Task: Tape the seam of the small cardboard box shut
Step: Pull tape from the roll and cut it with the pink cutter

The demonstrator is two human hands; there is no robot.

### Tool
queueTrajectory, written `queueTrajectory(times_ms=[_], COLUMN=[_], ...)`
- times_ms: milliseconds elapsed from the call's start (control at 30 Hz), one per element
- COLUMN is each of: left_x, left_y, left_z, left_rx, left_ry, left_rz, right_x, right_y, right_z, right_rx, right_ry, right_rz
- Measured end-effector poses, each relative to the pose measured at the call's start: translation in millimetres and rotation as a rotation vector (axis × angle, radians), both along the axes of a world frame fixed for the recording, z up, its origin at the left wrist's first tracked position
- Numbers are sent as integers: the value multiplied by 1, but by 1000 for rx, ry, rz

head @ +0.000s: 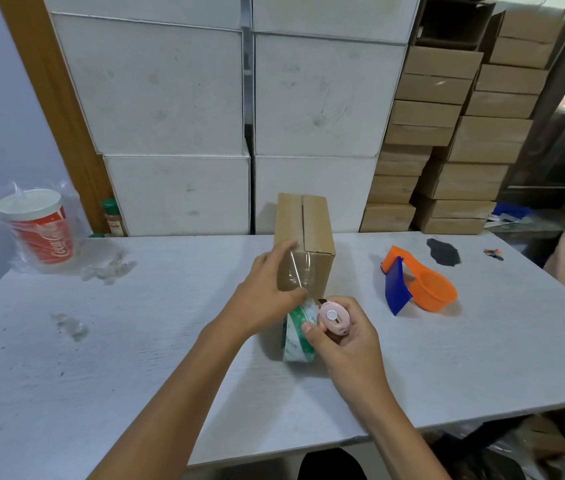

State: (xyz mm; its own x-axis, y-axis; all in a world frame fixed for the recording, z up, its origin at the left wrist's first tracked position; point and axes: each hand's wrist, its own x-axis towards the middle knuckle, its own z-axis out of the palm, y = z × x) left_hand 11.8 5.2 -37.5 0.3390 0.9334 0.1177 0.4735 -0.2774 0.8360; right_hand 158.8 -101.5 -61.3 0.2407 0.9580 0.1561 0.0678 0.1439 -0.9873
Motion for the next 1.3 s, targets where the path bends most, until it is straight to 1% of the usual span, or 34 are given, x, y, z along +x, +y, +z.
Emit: queueTrajectory(times_ms=[67, 267, 367, 600, 767, 867, 933, 967, 1067, 1167, 1233, 1300], left_x=[2, 6, 9, 12, 13, 11, 11, 11, 11, 11, 11, 12], left_y=[0, -5, -5, -7, -7, -6, -5, -5, -4, -3, -2, -2], left_z=[0, 5, 0, -5, -9, -11, -11, -11, -12, -13, -13, -13], left_rx=[-33, -16, -16, -117, -114, -103, -100, -102, -117, -136, -136, -128], left_ry=[1, 42, -14, -240, -303, -325, -335, -344, -354, -363, -367, -359], left_rz=[32, 65, 101, 61, 42, 30, 18, 14, 17, 15, 16, 13], right_x=[0, 1, -1, -1, 1, 3, 5, 7, 12, 13, 12, 13], right_y=[2, 4, 4, 0, 0, 2, 7, 11, 25, 39, 47, 55], right_z=[0, 2, 1, 5, 4, 9, 15, 19, 33, 46, 53, 55], right_rx=[15, 14, 2, 5, 25, -2, 15, 35, 73, 68, 73, 58], right_ry=[-17, -32, -23, -97, -144, -151, -248, -330, -608, -816, -913, -947], right_rz=[0, -5, -5, -30, -46, -72, -103, -102, -26, 35, 68, 104])
